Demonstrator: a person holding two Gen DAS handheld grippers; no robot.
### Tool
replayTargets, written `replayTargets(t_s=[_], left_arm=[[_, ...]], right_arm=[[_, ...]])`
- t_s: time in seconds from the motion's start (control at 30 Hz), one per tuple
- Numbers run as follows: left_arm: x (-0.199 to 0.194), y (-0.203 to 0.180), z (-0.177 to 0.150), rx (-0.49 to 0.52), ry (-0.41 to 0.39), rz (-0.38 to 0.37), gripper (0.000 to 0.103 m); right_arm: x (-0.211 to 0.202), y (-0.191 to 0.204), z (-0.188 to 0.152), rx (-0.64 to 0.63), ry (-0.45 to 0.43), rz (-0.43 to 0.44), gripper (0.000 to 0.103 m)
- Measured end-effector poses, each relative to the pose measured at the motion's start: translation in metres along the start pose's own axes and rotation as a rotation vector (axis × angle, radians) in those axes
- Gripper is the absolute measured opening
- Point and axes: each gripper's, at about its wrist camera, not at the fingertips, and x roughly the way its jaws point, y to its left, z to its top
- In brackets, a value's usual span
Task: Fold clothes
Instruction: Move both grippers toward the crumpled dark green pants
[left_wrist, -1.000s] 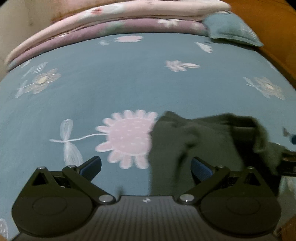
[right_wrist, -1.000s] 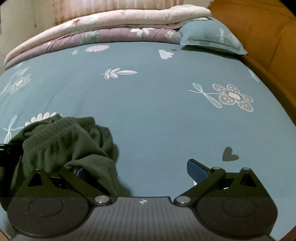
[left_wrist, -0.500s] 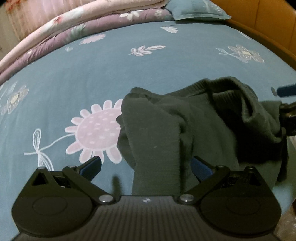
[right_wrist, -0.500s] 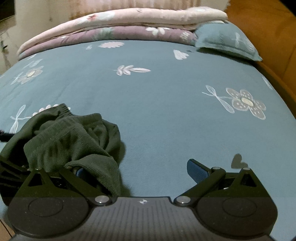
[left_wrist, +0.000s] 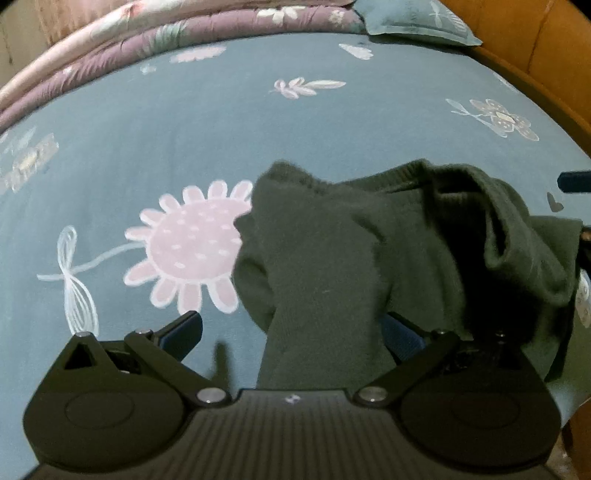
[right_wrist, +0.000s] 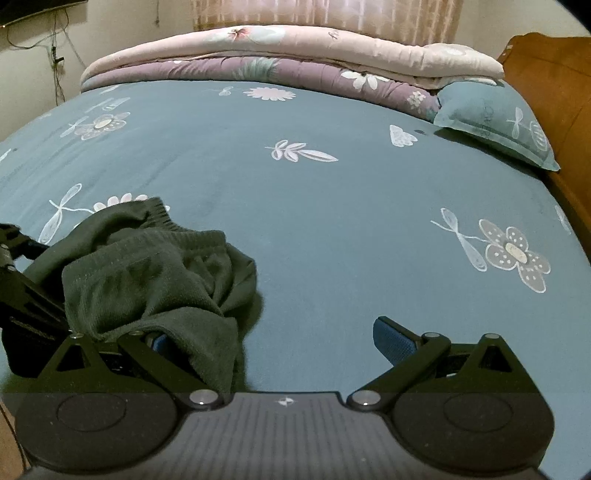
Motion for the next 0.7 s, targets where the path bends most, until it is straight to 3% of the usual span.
replayTargets(t_s=[0.13, 0.4, 0.7], left_arm=[[-0.012, 0.002, -0.001, 0.058, -0.029, 0.009, 0.102], [-0.027, 0.018, 0.002, 0.109, -0.084, -0.048, 0.102], [-0.047, 0.038, 0.006, 0.183, -0.168, -0.21, 0.102]], right_arm=[[-0.003, -0.009, -0.001, 0.033, 0.017, -0.025, 0.103], [-0.018, -0.01, -0.004, 0.078, 0.058, -0.077, 0.103], [-0.037, 0.028, 0.014, 0.083, 0.035, -0.07, 0.103]])
